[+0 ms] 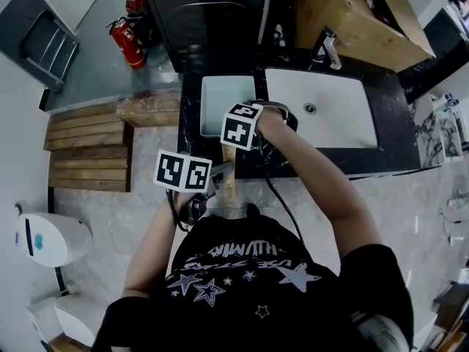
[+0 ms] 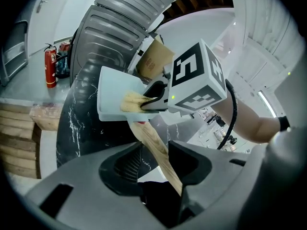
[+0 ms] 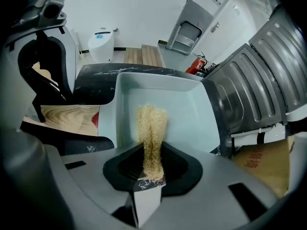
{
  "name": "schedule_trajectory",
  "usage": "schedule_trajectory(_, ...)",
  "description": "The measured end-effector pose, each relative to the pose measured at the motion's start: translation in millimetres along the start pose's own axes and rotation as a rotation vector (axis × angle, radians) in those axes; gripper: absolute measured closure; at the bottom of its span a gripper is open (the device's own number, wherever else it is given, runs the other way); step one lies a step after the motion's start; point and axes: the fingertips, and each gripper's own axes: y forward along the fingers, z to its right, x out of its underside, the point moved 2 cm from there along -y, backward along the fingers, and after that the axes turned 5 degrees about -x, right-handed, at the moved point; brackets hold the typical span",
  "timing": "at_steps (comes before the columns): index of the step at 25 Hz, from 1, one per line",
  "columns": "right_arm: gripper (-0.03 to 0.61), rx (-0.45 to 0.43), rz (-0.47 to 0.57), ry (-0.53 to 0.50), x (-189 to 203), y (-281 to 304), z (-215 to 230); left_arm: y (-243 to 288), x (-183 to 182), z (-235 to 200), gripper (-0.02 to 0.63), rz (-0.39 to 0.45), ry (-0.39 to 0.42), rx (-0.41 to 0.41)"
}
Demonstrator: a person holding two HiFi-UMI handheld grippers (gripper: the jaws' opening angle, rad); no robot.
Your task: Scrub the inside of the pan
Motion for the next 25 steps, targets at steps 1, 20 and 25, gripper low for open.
schedule_trajectory(1,0.495,-0.002,-0.003,0.0,-0.2,-0.8,-1.1,-0.7,0.1,0.2,0.439,0.001,0.005,0.0)
schedule_trajectory(20,0.494,0.207,0.073,0.259,-3.8,-31.8,1.6,-29.8,-4.9,-23.1,0.439,0.031,0.115,0.082)
schedule_trajectory(25,0.494,0.297,0.125,0.363,-5.9,-48.3,2.3,-41.3,-6.7,-31.0,0.439,0.051,0.16,0.096)
